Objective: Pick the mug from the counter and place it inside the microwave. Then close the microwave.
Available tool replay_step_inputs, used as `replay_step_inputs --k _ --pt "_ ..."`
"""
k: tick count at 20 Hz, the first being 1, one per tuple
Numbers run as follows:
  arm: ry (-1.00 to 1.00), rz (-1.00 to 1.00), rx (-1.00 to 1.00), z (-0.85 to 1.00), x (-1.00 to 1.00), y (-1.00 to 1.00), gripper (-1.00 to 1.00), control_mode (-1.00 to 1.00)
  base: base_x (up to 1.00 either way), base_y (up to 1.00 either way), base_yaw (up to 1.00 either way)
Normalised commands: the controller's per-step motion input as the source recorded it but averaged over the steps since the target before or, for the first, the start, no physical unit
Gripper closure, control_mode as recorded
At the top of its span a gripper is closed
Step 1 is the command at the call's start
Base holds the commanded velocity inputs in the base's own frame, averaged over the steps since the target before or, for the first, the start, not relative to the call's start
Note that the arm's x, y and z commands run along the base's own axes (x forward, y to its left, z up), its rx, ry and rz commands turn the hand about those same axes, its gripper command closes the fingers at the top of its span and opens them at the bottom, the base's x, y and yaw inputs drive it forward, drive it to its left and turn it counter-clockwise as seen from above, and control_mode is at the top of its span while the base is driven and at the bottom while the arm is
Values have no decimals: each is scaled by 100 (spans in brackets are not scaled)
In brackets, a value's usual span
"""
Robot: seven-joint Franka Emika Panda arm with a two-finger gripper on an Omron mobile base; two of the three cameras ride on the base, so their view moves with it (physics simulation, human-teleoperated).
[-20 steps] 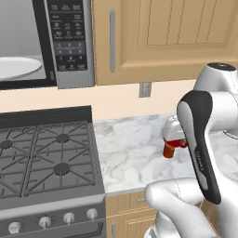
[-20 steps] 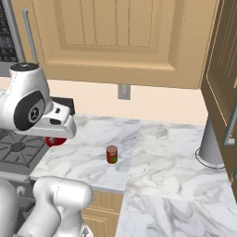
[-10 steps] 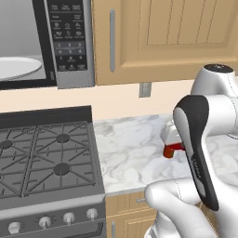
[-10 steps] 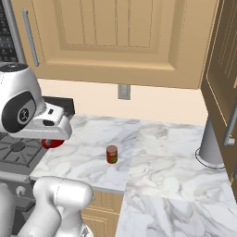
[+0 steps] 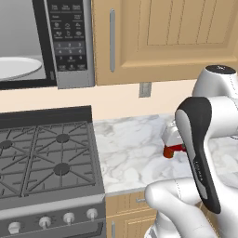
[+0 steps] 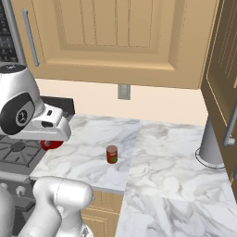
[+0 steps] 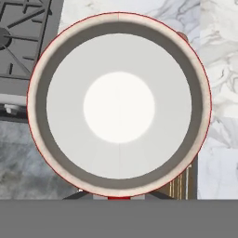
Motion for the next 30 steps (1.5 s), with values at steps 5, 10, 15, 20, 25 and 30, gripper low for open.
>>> replay_step_inputs --k 5,10,15,20,25,30 --pt "0 0 0 0 0 0 100 -100 0 0 0" --pt "0 0 0 0 0 0 100 100 -15 0 0" --pt "0 0 0 0 0 0 100 100 -52 0 2" --pt "0 0 0 0 0 0 100 100 -41 8 7" --pt "0 0 0 0 0 0 100 100 -46 37 16" --pt "0 0 0 0 0 0 100 100 -27 59 35"
